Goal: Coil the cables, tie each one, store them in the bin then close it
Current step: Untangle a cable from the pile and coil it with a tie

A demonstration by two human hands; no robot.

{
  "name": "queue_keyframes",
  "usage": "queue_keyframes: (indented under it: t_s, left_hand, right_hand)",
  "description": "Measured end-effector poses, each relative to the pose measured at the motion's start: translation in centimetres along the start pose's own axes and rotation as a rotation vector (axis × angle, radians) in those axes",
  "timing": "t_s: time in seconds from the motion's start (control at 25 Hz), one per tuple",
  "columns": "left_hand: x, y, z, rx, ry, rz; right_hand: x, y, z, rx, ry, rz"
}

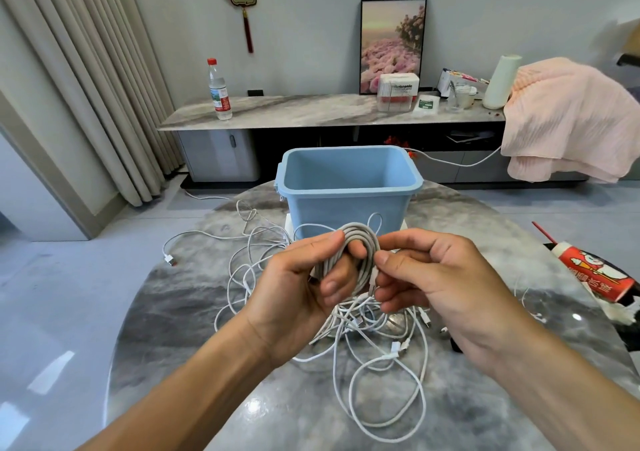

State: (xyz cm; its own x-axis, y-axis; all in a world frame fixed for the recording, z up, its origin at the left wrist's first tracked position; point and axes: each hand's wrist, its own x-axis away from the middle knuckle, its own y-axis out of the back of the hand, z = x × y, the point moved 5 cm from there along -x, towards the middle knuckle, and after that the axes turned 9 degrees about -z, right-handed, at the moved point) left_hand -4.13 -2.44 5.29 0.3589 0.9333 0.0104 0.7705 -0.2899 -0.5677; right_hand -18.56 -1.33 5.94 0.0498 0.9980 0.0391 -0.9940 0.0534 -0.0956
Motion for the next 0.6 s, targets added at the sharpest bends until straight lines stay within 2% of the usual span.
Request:
queue_keyframes:
  t_s: [0.08,0.24,0.32,0.4,0.52,0.6]
  left_hand:
    - [0.0,-0.1,0.1,0.016,0.02,0.0]
    - [0.0,0.0,-0.2,0.061,0.049,0.003]
    - [0.1,0.0,-0.1,0.056,0.065,-0.019]
    - [-0.1,0.2,0.3,0.029,0.081,-0.144]
    - [-0.4,1.2,1.1,0.027,0.081,-0.411]
    - [-0.6,1.7,1.3,0.035,0.081,-0.502]
  right_hand:
    - [-0.3,0.0,-0.2,0.001,-0.009,0.063]
    - [-0.6,-0.1,-0.5,0.16,0.118,0.155]
    - [-0.5,-0.6,-1.3,0.138,0.116,0.193]
    - [-0.2,-1.4,-2.0,0.096,0.124,0.192]
    - [0.0,-2.2,-3.1,0.03,0.132,0.145]
    - [0.1,-2.5,-3.7,0.008,0.127,0.106]
